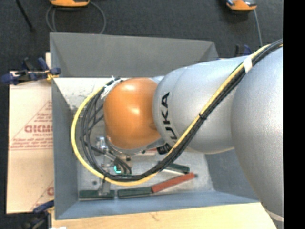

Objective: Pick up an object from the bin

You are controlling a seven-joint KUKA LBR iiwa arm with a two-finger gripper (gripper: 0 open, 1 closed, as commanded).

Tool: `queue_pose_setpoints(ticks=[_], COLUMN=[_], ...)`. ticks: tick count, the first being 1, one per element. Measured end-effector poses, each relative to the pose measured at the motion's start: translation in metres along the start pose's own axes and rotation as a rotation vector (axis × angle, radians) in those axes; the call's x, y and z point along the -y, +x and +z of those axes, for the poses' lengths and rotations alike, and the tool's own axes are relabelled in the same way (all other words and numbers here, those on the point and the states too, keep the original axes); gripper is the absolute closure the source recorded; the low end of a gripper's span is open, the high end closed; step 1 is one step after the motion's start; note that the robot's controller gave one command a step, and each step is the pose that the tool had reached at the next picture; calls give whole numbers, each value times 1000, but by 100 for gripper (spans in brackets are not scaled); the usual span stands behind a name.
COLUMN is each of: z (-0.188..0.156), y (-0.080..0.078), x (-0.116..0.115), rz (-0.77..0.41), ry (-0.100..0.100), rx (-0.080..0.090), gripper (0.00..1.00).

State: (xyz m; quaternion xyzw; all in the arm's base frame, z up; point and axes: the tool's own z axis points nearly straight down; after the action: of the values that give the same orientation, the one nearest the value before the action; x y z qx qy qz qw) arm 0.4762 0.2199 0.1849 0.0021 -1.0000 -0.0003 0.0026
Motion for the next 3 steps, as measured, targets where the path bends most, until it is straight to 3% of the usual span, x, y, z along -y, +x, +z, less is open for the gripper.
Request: queue_pose_setpoints(ticks=[1,2,3], z=[111,31,31], y=[-4,-86,-122], x=[-7,-16,78], rz=[-218,-160,43], ry=[-5,-2,1], rx=[31,22,12], gripper=[0,0,0])
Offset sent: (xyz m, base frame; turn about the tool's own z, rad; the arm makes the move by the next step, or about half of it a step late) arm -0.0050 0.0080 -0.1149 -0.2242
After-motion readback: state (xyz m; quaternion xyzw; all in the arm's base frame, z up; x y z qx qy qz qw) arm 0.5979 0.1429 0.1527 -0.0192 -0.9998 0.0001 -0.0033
